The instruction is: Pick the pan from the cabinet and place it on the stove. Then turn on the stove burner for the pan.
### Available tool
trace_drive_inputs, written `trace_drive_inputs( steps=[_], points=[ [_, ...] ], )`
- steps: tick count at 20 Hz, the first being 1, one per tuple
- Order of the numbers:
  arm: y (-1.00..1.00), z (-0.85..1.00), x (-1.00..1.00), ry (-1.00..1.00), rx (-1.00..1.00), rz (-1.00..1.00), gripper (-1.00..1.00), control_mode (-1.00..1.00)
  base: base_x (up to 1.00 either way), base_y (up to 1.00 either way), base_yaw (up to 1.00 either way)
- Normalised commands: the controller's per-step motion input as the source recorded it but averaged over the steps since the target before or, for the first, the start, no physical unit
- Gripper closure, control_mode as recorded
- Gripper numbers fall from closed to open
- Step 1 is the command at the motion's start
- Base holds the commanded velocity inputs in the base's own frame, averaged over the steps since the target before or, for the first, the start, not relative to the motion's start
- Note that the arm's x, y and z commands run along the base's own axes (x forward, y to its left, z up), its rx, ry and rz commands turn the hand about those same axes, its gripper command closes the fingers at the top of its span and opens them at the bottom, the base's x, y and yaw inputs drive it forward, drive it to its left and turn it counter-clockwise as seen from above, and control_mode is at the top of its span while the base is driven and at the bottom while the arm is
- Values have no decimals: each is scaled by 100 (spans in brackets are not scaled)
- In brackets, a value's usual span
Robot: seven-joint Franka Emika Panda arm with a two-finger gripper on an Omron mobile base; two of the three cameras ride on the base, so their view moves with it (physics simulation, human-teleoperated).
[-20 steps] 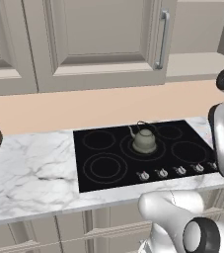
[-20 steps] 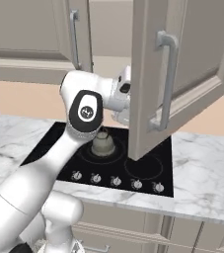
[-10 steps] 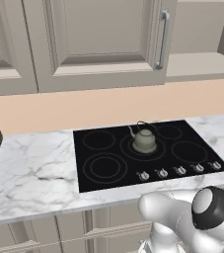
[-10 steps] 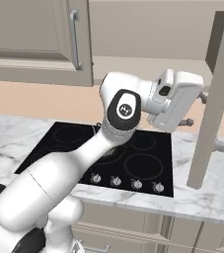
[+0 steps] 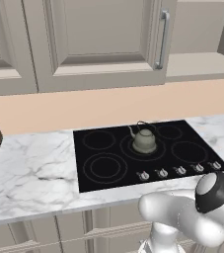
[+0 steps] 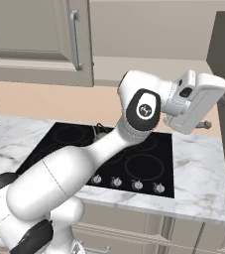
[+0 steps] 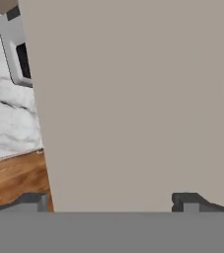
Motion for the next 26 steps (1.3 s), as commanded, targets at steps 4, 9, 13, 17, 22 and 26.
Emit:
trace_drive_inputs(
  steps=[4,9,13,17,22,26],
  points=[
    [73,-3,-18,-12,0,1,-100,-100,0,0,0],
    [100,-5,-11,-14,0,2,-100,-100,0,0,0],
    [100,-8,-12,-19,0,6,-100,-100,0,0,0],
    [100,-5,-10,-26,2,10,-100,-100,0,0,0],
    [100,-3,0,-29,5,18,-100,-100,0,0,0],
    [100,0,0,-28,8,25,-100,-100,0,0,0]
  ],
)
